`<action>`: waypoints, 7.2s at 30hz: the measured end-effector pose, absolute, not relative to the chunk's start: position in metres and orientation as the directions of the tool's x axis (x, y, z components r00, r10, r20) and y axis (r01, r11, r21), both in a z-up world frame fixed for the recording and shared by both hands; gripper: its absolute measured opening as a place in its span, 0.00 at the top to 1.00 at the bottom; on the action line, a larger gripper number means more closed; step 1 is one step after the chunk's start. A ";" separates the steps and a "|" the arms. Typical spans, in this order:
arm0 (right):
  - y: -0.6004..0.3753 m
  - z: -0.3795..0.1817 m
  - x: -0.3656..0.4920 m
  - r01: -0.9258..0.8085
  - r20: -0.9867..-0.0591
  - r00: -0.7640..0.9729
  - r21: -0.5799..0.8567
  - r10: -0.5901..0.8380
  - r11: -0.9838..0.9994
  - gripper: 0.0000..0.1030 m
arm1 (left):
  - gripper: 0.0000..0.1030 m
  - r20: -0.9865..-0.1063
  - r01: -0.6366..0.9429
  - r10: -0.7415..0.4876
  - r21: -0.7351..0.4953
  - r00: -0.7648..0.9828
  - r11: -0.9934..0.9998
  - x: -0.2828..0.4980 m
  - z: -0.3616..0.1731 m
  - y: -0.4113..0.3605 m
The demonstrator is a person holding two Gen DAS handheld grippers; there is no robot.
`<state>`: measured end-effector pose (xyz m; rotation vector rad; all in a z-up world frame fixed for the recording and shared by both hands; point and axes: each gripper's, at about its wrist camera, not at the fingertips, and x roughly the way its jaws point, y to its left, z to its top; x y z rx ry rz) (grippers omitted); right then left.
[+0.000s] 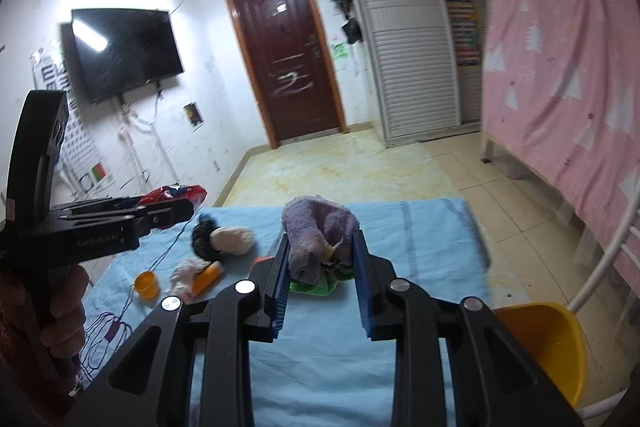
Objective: Collect trash
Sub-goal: 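Grasp the red Hello Kitty bag with the left tool while the right tool grasps the purple cloth, then carry both items to the yellow bin and open both tools to drop them, then move both tools back over the bedsheet toward the blue sock and white ball, then grasp the blue knit sock with the left tool while the right tool grasps the white crumpled ball, then carry both items to the yellow bin and open both tools to drop them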
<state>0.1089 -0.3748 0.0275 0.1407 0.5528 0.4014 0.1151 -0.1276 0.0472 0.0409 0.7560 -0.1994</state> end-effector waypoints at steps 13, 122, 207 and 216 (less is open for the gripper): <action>-0.481 0.021 0.090 -0.168 -0.457 0.845 0.265 0.277 0.950 0.78 | 0.65 -0.695 0.386 -0.261 0.025 0.670 0.922 0.120 0.051 -0.255; -0.192 -0.018 0.204 -0.506 -0.697 0.578 0.102 0.425 0.856 0.43 | 0.39 -0.839 -0.034 -0.088 -0.126 0.537 0.991 0.236 -0.014 0.024; -0.473 0.020 0.116 -0.252 -0.432 0.802 0.382 0.413 0.889 0.54 | 0.73 -0.763 0.283 -0.207 -0.033 0.613 0.959 0.148 0.062 -0.233; -0.532 -0.005 0.100 -0.146 -0.443 0.832 0.404 0.333 0.903 0.54 | 0.73 -0.780 0.389 -0.260 -0.024 0.569 0.921 0.138 0.050 -0.306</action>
